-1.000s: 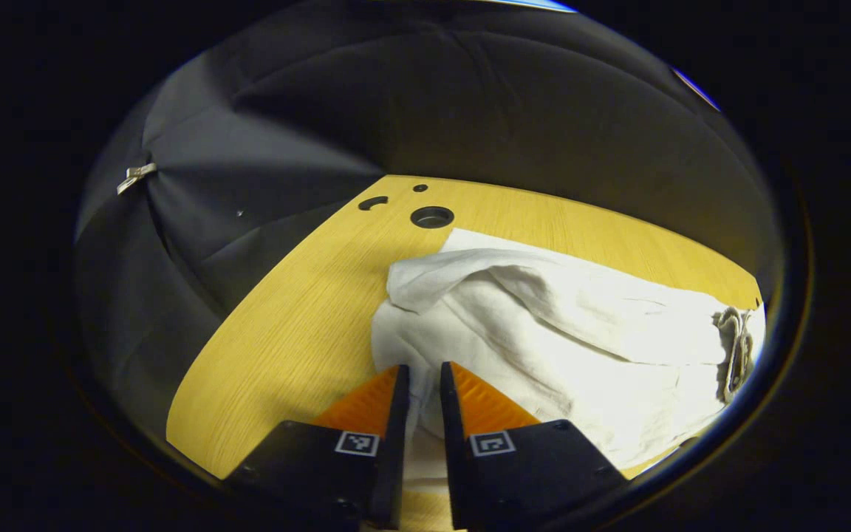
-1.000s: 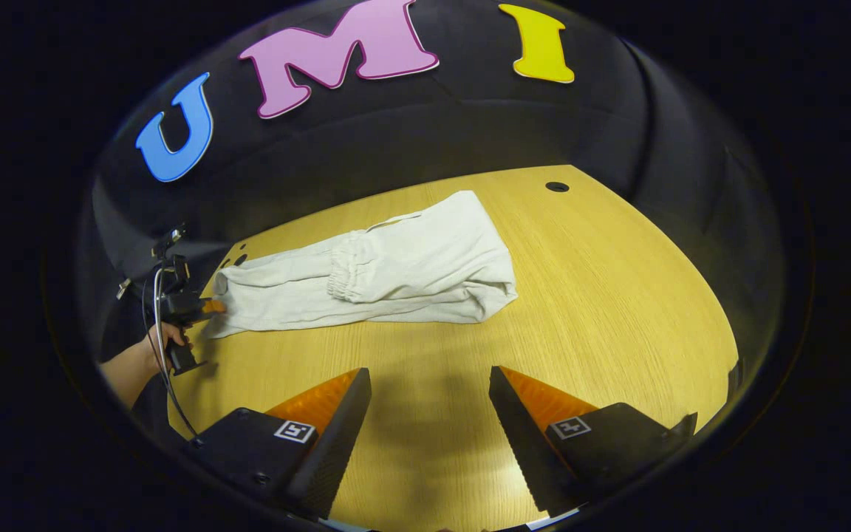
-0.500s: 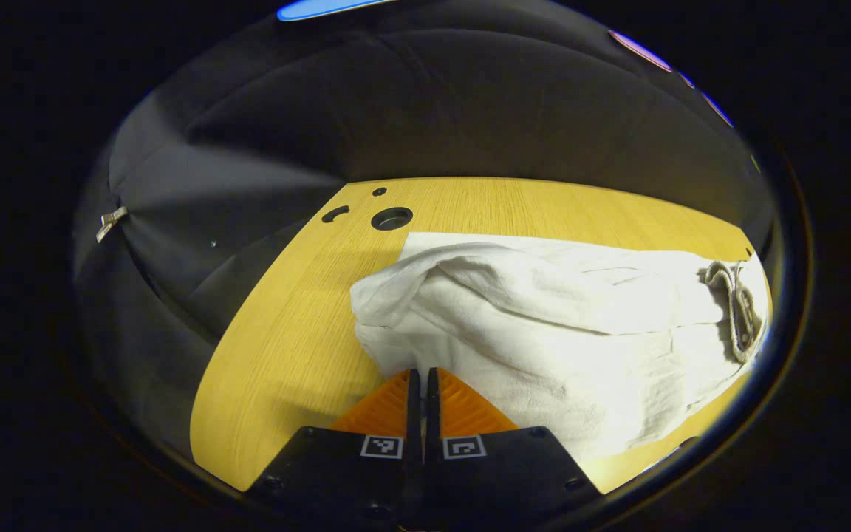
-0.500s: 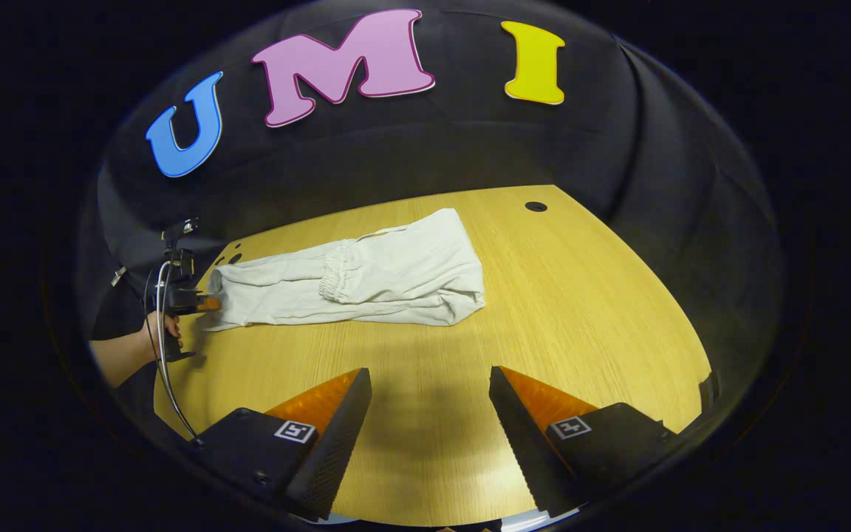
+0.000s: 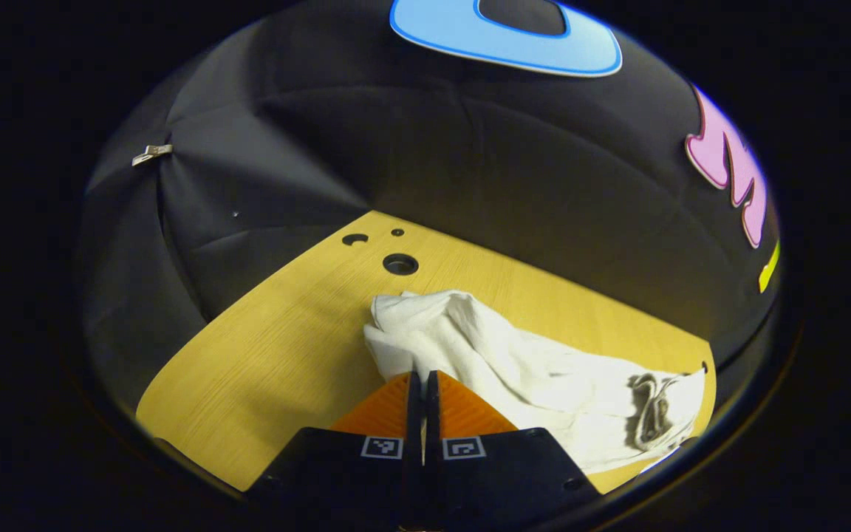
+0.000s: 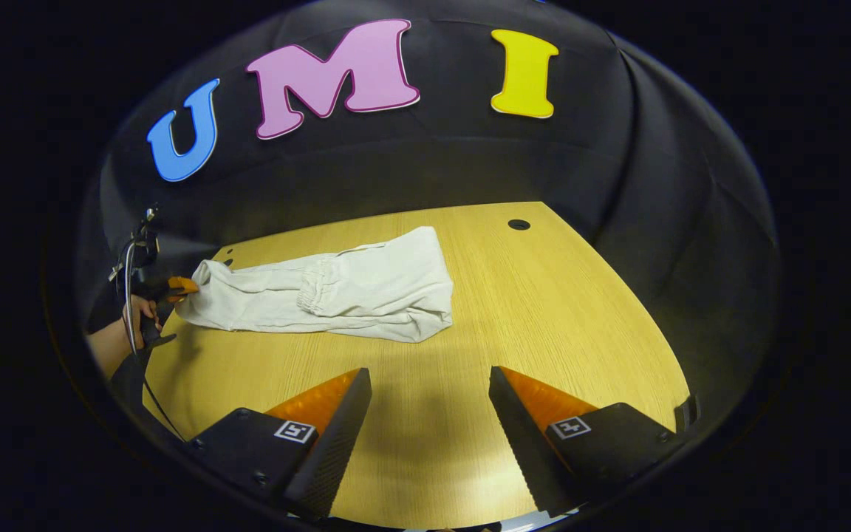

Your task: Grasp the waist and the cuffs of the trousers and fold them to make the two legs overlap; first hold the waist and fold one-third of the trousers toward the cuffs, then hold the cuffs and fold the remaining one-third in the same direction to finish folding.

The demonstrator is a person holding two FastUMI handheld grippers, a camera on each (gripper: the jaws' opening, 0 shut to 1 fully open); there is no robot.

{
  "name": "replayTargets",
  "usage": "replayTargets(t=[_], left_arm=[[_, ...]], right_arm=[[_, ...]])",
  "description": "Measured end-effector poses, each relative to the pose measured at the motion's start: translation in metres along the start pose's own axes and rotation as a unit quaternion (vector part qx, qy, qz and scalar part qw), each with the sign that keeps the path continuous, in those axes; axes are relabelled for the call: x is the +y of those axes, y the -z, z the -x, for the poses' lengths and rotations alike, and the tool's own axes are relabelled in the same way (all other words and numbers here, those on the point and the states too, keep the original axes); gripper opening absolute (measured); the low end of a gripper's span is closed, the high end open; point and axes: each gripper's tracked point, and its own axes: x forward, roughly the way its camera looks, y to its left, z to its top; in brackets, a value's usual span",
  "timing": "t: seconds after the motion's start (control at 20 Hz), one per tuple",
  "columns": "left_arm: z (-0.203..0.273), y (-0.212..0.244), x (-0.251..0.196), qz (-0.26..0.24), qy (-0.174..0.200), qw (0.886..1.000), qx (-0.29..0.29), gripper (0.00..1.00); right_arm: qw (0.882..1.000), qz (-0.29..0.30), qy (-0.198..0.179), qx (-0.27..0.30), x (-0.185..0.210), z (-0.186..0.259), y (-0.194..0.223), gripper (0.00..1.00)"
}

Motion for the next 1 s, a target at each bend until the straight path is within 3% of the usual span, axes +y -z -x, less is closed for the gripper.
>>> replayTargets(t=[0.25, 0.45, 0.6, 1.0], left_arm=[[0.037, -0.034, -0.045, 0.014, 0.015, 0.999, -0.031, 0.05], [0.065, -0.048, -0.103, -0.008, 0.039, 0.998, -0.046, 0.05], [0.084, -0.057, -0.155, -0.024, 0.061, 0.996, -0.059, 0.05], [0.12, -0.029, -0.314, -0.049, 0.131, 0.988, -0.06, 0.05]], right_arm=[[1.0, 0.018, -0.012, -0.014, -0.025, 0.002, -0.013, 0.99], [0.999, 0.02, -0.019, -0.028, -0.045, 0.006, -0.023, 0.99], [0.997, 0.052, -0.025, -0.042, -0.059, 0.008, -0.029, 0.99], [0.991, 0.091, -0.059, -0.078, -0.077, 0.024, -0.043, 0.99]])
